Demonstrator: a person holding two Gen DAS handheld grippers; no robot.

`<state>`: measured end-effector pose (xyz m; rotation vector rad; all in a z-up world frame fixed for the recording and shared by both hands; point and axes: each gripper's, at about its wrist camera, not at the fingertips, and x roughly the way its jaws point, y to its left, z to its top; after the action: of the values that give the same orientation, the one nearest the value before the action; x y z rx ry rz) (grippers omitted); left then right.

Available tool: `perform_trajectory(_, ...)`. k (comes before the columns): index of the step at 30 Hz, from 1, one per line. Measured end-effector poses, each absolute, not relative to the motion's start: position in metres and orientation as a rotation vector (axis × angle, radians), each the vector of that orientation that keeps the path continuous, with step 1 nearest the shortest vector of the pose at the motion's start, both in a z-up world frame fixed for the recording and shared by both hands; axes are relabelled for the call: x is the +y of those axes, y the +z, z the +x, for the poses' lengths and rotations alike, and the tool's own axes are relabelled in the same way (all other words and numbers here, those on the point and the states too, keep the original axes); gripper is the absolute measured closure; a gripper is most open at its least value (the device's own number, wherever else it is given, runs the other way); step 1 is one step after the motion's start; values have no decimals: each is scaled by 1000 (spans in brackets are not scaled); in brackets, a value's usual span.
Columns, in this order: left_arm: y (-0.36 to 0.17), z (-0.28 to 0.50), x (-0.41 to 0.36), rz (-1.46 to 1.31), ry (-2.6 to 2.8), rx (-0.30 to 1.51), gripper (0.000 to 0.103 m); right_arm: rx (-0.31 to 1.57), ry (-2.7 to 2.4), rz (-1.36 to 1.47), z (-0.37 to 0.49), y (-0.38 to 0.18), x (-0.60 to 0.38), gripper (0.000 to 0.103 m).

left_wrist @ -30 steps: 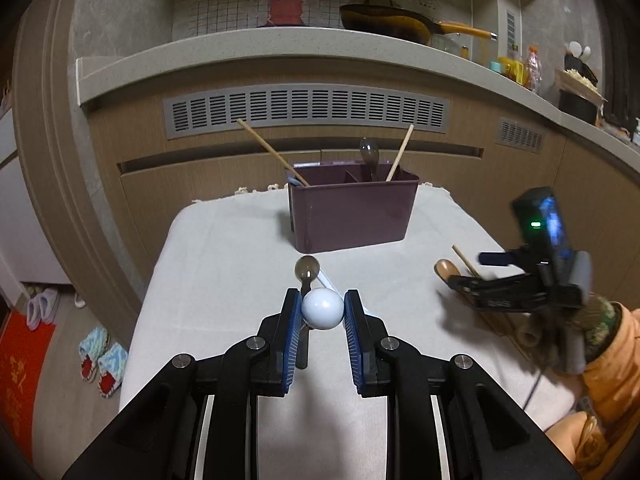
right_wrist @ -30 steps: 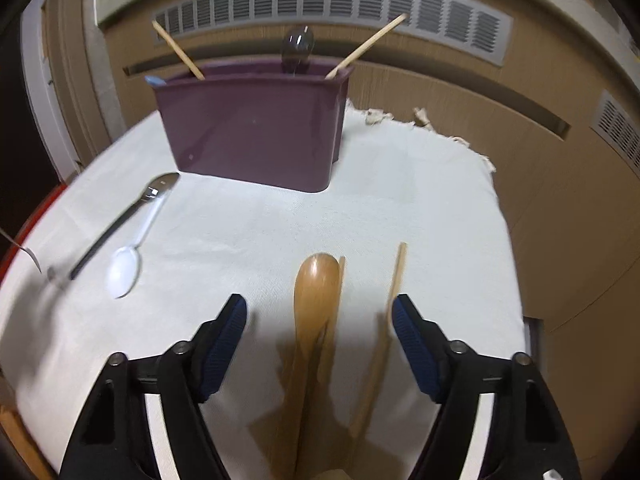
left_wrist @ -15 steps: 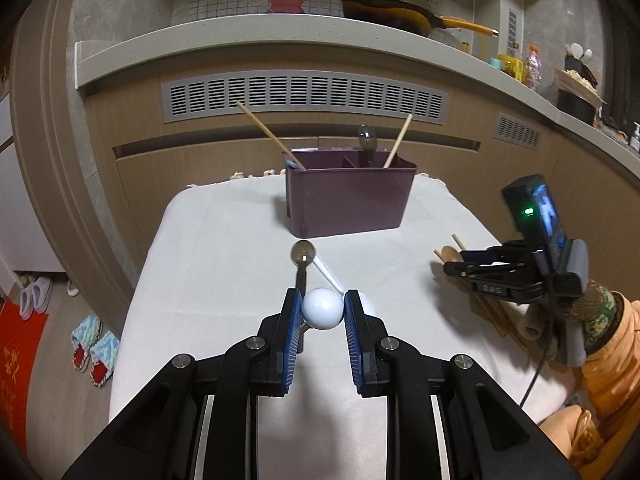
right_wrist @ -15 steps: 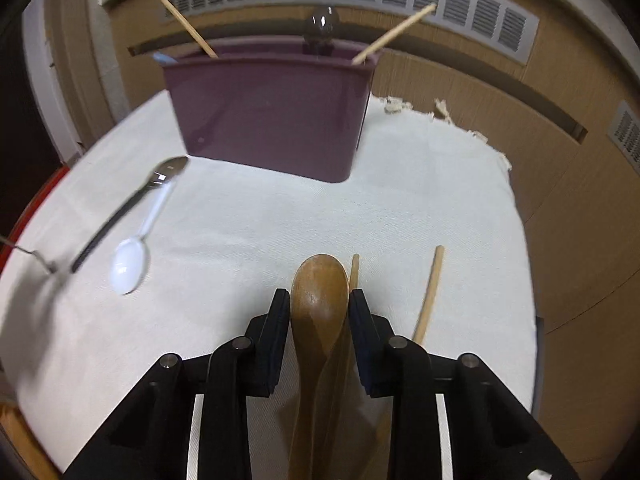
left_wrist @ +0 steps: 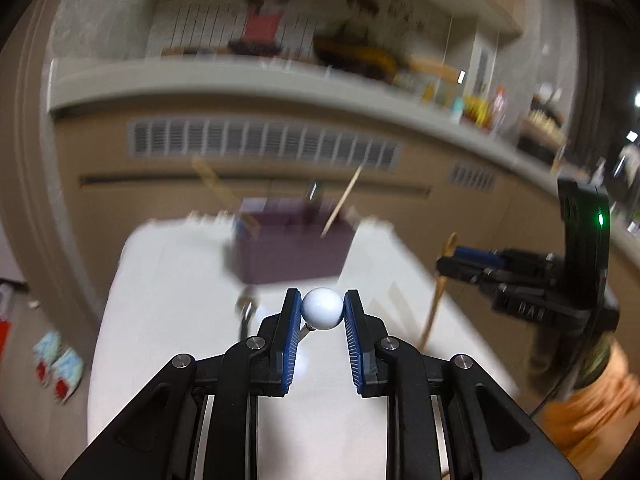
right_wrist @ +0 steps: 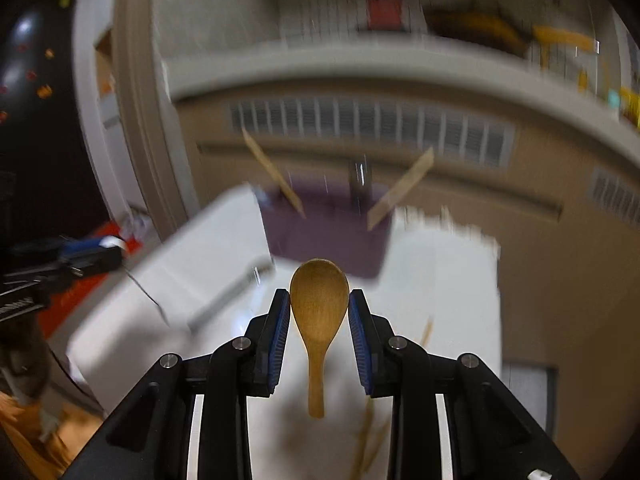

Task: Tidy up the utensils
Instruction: 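Drop the metal spoon into the caddy with the left tool while the right drops the wooden spoon in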

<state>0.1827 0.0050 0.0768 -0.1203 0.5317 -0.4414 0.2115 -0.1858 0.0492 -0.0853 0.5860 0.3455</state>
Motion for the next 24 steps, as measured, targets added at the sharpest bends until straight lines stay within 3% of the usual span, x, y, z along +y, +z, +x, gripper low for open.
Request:
perform_trajectory(7, 192, 218, -6, -93, -443, 254, 80, 300, 318, -114, 229, 174, -166, 75)
perform_trajectory(11, 218, 250, -10, -119, -455, 196, 80, 188, 296, -100, 248, 208, -157, 75)
perform_trajectory(17, 206, 310, -17, -161, -489, 225, 80, 150, 252, -126, 287, 201, -149, 75)
perform_trajectory(24, 149, 386, -17, -279, -533, 375, 80, 323, 236, -85, 368, 137, -152, 75)
